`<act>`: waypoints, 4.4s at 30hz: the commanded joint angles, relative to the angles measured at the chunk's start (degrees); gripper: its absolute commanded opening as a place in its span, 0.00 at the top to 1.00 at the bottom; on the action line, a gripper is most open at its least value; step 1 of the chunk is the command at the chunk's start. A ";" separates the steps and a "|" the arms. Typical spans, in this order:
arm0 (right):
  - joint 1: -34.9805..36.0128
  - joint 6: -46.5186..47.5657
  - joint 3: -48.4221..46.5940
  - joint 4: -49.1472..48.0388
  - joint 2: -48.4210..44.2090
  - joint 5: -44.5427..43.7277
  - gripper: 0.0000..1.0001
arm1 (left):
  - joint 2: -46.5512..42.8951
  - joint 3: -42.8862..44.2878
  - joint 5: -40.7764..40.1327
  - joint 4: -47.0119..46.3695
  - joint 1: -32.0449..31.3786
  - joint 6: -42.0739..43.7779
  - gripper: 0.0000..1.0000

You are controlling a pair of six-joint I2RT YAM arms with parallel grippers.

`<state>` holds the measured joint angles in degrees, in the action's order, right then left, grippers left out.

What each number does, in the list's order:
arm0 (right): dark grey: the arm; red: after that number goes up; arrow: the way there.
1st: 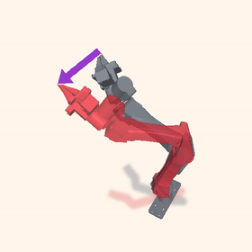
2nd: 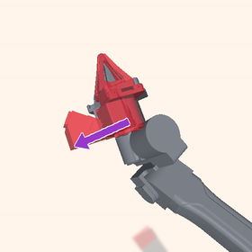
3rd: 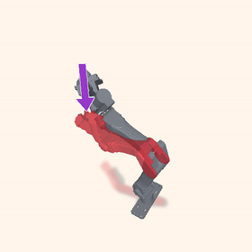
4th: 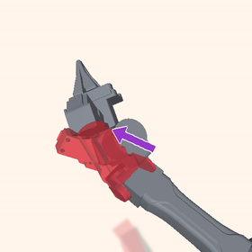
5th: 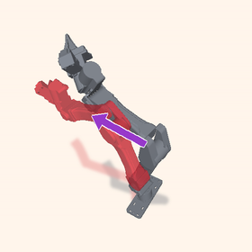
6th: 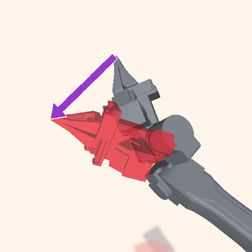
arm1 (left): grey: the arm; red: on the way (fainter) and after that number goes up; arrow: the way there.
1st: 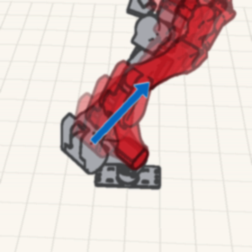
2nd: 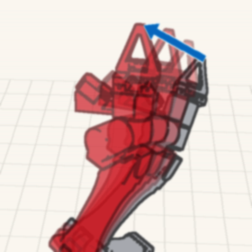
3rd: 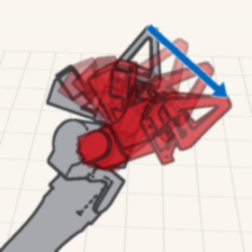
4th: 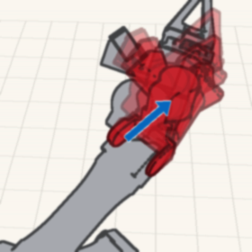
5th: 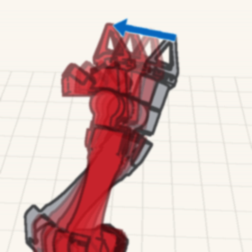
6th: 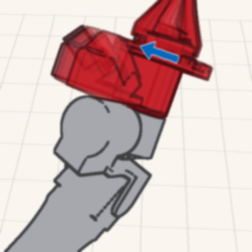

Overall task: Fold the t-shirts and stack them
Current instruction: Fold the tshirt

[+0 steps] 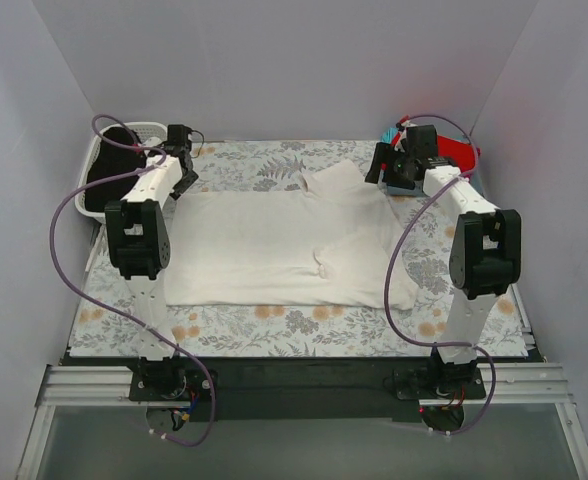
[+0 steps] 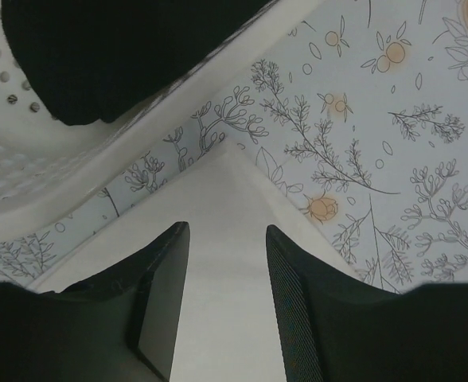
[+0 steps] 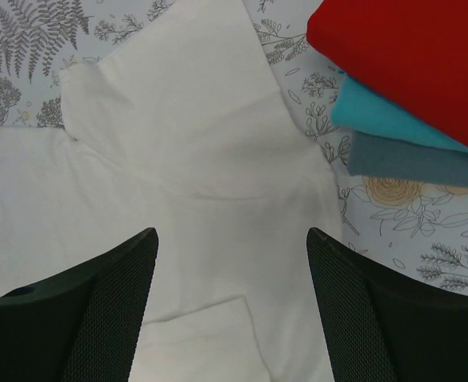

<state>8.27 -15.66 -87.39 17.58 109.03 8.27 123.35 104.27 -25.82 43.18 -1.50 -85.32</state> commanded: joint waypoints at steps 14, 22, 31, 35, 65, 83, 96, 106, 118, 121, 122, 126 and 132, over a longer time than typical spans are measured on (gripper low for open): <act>0.25 2.92 -6.65 -8.00 9.00 1.31 0.20 | 11.73 12.01 -9.16 2.88 -0.88 0.50 0.59; 0.25 5.20 -8.14 -6.78 12.25 -1.15 0.20 | 12.44 11.22 -8.45 2.35 -0.88 0.85 0.65; 0.17 7.93 -12.44 -3.09 16.73 -3.62 0.20 | 13.41 11.13 -7.31 2.35 -0.88 0.94 0.76; 0.60 7.84 -14.81 -1.86 18.93 -3.35 0.23 | 13.23 10.34 -6.61 1.82 -0.88 1.03 0.82; 4.03 3.71 -17.55 -2.20 20.61 -12.67 0.89 | 8.58 4.46 -3.53 -3.89 0.09 3.40 0.94; 4.12 1.34 -4.46 -9.23 6.20 -13.19 0.99 | -0.74 -3.01 -1.95 -9.16 1.23 2.44 0.98; 4.12 -0.33 8.90 -11.96 -4.44 -13.98 0.99 | -8.47 -10.84 0.78 -12.42 3.15 1.65 1.00; 3.68 -1.92 19.54 -12.49 -14.02 -14.87 0.99 | -14.44 -16.81 0.69 -11.80 3.96 0.59 1.00; 3.33 -6.40 31.40 -12.40 -25.09 -11.18 0.99 | -21.04 -26.12 2.44 -10.92 5.54 -1.25 1.00; 3.42 -7.36 33.77 -12.40 -26.93 -10.21 0.99 | -22.62 -28.67 3.24 -10.84 5.80 -2.04 1.00; 3.24 -7.54 34.30 -12.40 -27.47 -9.86 0.99 | -23.06 -29.47 3.50 -10.83 5.98 -2.22 1.00; 3.33 -8.33 37.38 -12.40 -29.84 -9.24 0.99 | -24.91 -32.90 5.08 -11.27 6.68 -3.45 1.00; 3.33 -9.12 40.72 -12.40 -32.92 -9.24 0.99 | -27.72 -37.64 6.49 -11.80 6.95 -4.59 1.00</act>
<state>12.01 -23.94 -47.66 6.72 78.56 -0.86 100.14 68.38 -19.35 32.12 4.84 -88.77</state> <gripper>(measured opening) 0.021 0.061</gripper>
